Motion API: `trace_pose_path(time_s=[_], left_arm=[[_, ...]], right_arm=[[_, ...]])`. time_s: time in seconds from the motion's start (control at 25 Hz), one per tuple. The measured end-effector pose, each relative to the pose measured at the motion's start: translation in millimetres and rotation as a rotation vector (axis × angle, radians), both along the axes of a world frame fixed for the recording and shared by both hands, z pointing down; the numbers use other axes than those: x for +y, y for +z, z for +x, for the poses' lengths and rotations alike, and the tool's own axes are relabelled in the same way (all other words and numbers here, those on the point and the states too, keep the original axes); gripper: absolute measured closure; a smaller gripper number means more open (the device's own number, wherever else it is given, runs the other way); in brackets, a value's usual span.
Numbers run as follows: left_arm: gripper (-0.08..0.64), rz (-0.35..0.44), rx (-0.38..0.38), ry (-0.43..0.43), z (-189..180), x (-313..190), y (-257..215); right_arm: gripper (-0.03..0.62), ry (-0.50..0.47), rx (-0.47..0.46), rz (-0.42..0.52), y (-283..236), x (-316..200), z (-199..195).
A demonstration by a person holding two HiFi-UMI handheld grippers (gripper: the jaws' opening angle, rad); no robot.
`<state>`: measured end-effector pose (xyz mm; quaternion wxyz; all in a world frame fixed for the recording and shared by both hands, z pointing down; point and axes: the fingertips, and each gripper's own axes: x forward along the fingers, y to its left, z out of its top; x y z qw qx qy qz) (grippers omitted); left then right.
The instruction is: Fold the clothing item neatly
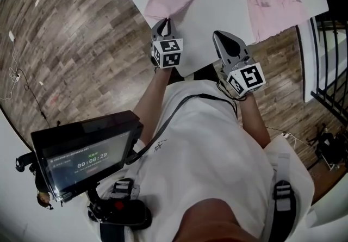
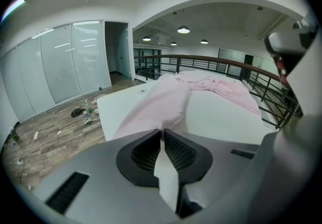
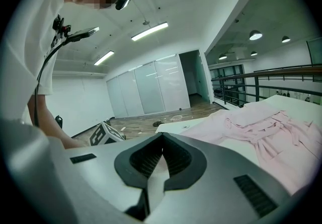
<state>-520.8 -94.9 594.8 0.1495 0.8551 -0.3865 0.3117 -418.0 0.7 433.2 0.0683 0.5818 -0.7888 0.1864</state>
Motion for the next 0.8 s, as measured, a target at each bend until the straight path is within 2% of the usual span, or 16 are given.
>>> trace_pose_path(time_s=[0.28, 0.4, 0.48, 0.68, 0.8], left_arm=[[0.531, 0.128, 0.07, 0.024, 27.3, -14.7, -59.9], [0.531, 0.159, 0.079, 0.022, 43.1, -14.8, -75.3], [0.531, 0.177, 0.064, 0.015, 62.0, -9.8, -78.7], [0.532, 0.208, 0.011, -0.009, 146.8, 15.4, -82.4], [0.532, 0.219, -0.003, -0.033, 145.8, 8.3, -83.8]], right_arm=[[0.589, 0.021, -0.003, 0.032, -6.4, 15.7, 8.3], [0.589, -0.005, 0.002, 0.055, -10.1, 21.4, 20.4], [0.589, -0.022, -0.016, 0.065, -10.0, 28.7, 41.0], [0.589, -0.067, -0.058, 0.087, -10.3, 58.8, 133.3], [0.589, -0.093, -0.063, 0.087, -9.3, 56.3, 137.6]])
